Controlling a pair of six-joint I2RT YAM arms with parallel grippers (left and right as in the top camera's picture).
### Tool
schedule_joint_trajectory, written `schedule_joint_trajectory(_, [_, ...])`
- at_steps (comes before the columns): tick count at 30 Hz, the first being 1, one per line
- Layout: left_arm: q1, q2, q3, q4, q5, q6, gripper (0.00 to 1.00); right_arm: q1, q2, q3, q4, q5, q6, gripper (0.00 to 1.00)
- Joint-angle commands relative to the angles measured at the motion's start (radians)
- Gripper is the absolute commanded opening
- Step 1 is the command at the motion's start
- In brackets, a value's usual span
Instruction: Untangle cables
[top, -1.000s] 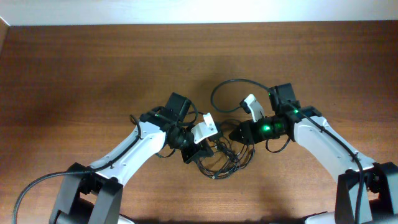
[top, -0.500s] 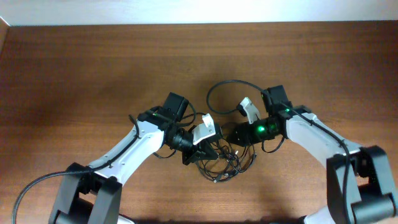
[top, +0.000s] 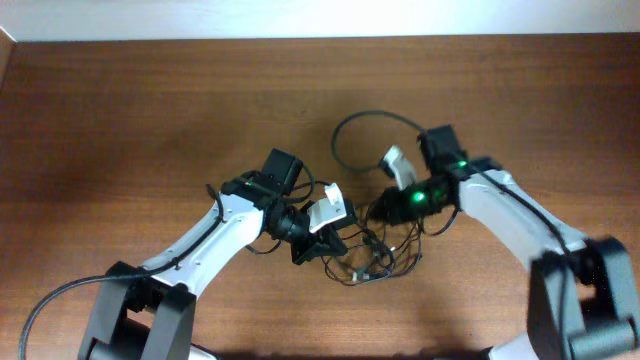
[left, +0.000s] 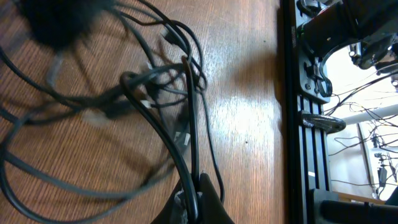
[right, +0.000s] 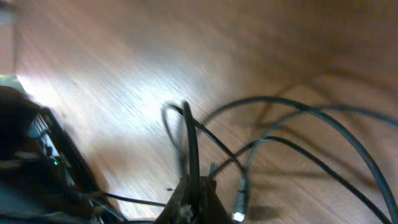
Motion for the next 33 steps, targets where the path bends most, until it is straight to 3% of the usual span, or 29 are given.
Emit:
schedule_joint_trajectory(1, [0.003, -0.015, -0.009, -0.004, -0.014, 0.005, 0.00, 0.000, -0.138, 0.060, -0.005, -0.002, -0.014, 0.04])
schedule_joint_trajectory(3, [0.003, -0.015, -0.009, -0.004, -0.017, 0.002, 0.00, -0.001, -0.188, 0.071, -0.005, -0.002, -0.014, 0.04])
schedule_joint_trajectory(8, [0.003, -0.015, -0.009, 0.034, -0.243, -0.205, 0.00, -0.055, -0.259, 0.139, -0.007, 0.049, -0.013, 0.04])
schedule_joint_trajectory(17, [0.003, -0.015, -0.009, 0.066, -0.253, -0.218, 0.00, -0.081, -0.256, 0.148, -0.114, 0.166, -0.010, 0.04])
schedule_joint_trajectory(19, [0.003, -0.015, -0.009, 0.073, -0.253, -0.218, 0.13, -0.080, -0.253, 0.148, -0.117, 0.167, -0.010, 0.04])
schedule_joint_trajectory(20, [0.003, -0.015, -0.009, 0.079, -0.253, -0.218, 0.99, -0.080, -0.245, 0.148, -0.117, 0.167, -0.011, 0.04])
schedule_joint_trajectory(26, [0.003, -0.015, -0.009, 0.093, -0.253, -0.226, 0.99, -0.080, -0.159, 0.148, -0.068, 0.167, 0.000, 0.05])
schedule_joint_trajectory(30, [0.012, -0.015, -0.009, 0.173, -0.253, -0.400, 0.99, -0.080, -0.105, 0.148, 0.013, 0.156, 0.172, 0.05])
schedule_joint_trajectory(33, [0.076, -0.015, -0.006, 0.238, -0.252, -0.589, 0.99, -0.080, -0.082, 0.148, 0.080, 0.156, 0.214, 0.05])
